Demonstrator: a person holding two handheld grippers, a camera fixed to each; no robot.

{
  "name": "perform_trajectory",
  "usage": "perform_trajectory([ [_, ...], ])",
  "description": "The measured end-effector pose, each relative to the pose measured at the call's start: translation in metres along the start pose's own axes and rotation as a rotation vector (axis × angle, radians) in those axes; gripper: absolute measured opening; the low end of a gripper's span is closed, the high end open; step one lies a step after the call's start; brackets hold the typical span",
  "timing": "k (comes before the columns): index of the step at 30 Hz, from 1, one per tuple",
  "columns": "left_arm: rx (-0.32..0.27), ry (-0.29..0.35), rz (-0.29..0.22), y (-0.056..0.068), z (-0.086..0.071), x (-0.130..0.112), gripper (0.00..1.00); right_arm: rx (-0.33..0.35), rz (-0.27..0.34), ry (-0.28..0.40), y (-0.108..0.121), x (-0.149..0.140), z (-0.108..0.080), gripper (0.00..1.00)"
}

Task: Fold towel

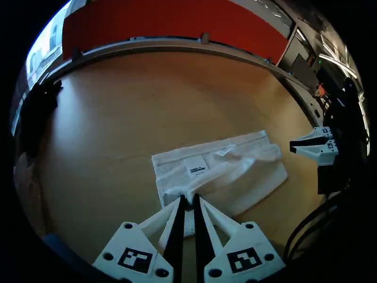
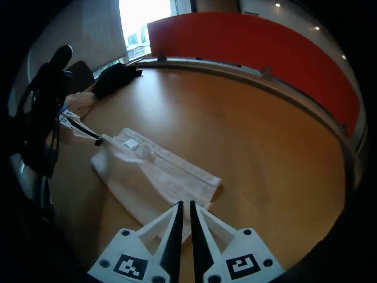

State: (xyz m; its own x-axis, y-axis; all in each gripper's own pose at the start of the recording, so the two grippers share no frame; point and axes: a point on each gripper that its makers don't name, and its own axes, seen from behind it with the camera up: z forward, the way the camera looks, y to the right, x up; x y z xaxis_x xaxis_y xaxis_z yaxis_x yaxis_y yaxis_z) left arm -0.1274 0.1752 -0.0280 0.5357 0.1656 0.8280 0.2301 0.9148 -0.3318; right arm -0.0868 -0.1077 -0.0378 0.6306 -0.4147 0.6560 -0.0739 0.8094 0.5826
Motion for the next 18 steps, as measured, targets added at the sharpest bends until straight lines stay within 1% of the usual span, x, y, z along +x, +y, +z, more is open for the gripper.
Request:
perform_trajectory([
  [3,0.004,-0.014,-0.005,-0.005,0.007,-0.001,0.13,0.0,0.003,0.0,0.001,0.002,0.003,0.11],
  [9,0.002,-0.032,-0.021,-0.01,0.018,0.0,0.13,-0.006,-0.006,-0.009,0.001,0.0,0.004,0.1],
  [14,0.01,-0.046,-0.036,-0.016,0.027,0.002,0.13,-0.01,0.0,-0.011,-0.001,-0.002,0.004,0.1],
  [18,0.012,-0.047,-0.044,-0.017,0.031,0.005,0.14,-0.009,0.004,-0.011,-0.003,-0.003,0.004,0.11],
])
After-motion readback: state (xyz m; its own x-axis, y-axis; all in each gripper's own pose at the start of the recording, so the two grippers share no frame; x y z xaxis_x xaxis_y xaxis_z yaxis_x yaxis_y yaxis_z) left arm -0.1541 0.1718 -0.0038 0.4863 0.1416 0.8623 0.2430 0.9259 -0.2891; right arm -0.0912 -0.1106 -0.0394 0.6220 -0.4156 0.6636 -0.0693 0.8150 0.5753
